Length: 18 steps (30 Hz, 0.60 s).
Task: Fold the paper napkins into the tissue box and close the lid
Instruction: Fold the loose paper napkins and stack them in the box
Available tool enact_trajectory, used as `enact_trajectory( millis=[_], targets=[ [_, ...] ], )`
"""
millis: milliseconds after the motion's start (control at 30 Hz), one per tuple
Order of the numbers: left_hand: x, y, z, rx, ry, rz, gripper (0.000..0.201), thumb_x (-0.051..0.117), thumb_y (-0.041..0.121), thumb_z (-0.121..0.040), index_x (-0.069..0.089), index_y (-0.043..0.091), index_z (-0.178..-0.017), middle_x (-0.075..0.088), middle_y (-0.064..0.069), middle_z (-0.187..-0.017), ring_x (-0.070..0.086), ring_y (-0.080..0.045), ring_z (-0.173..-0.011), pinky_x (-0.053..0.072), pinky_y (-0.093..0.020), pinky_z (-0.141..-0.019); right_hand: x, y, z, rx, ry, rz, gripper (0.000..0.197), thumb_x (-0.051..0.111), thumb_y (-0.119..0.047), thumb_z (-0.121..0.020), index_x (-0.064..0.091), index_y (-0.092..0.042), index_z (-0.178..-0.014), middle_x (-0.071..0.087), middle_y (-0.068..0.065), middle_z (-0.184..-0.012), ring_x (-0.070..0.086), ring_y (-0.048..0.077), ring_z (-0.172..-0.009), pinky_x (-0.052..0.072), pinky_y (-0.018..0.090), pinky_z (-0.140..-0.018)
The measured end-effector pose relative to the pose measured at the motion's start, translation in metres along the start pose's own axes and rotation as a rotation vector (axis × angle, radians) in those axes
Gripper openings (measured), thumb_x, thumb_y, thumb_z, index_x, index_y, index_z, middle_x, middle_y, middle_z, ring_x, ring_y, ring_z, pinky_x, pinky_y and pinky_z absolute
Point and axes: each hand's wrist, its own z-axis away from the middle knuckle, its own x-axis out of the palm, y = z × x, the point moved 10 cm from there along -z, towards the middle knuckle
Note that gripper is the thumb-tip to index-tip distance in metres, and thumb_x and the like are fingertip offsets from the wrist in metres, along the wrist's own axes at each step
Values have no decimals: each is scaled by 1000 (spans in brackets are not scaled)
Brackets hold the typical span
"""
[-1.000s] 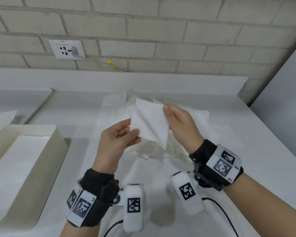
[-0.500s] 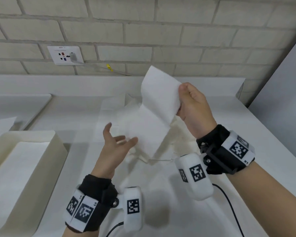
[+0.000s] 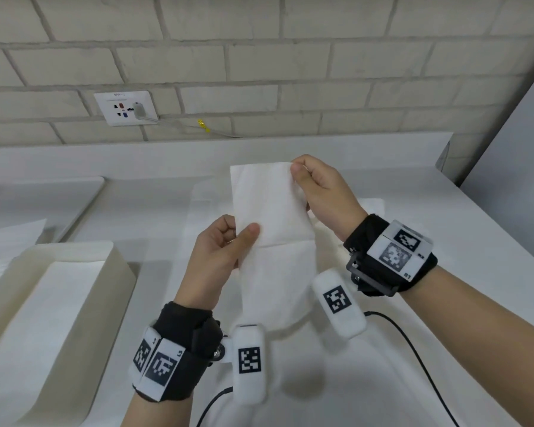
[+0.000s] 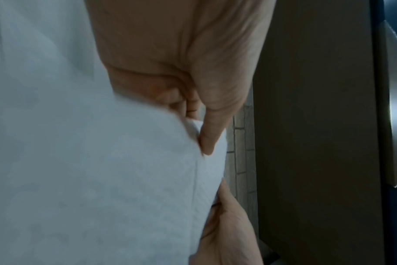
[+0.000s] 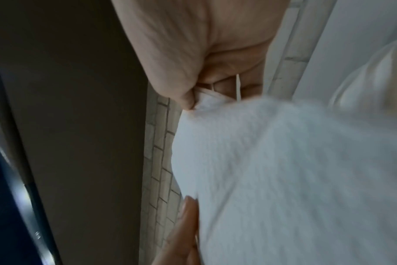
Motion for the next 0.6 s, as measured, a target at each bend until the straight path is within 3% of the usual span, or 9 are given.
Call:
enact_trajectory(
  millis=[100,233,333,400,467,600],
  targets=[
    [9,-8,-1,-45,-44,-18,18,63,20,-87,64,9,-101,73,-2,-96,69,-17,-86,54,-26,-72,2,15,-1,38,9,4,28,38,-17,-100,48,-22,-74,46,10,-77,42,20,-68,36,31,-63],
    [2,-17,-4,-69,22,-73,14,54,12,-94,66,8,-100,75,-4,-90,70,-18,-82,57,-28,-71,-3,42,-3,144,27,23,27,38,-16,-99,47,-22,-75,48,-2,-68,47,12,-61,41,29,-60],
    [-12,-23,-6,-94,89,-72,13,54,13,-94,66,8,-97,75,-2,-86,70,-18,-79,55,-31,-72,-17,85,-6,298,51,195,11,43,-20,-97,53,-14,-94,58,2,-94,55,17,-88,43,25,-75],
    [-18,-25,-7,-99,113,-67,13,55,13,-94,66,7,-94,74,-2,-83,70,-18,-76,55,-31,-71,-22,120,-4,453,-22,464,31,50,-27,-93,48,-7,-116,50,10,-119,49,24,-109,41,31,-90],
    [-23,-26,-8,-93,138,-60,13,54,12,-94,65,6,-90,74,-1,-80,69,-16,-74,55,-29,-69,-20,144,1,580,-110,613,53,55,-35,-89,38,-6,-129,42,14,-130,42,30,-120,39,36,-97],
    [-32,-27,-9,-93,189,-37,14,53,11,-95,65,7,-87,73,1,-79,68,-15,-76,53,-27,-70,-10,145,-3,538,-106,405,56,62,-33,-87,37,-10,-132,46,11,-132,46,26,-120,35,25,-88]
  ],
)
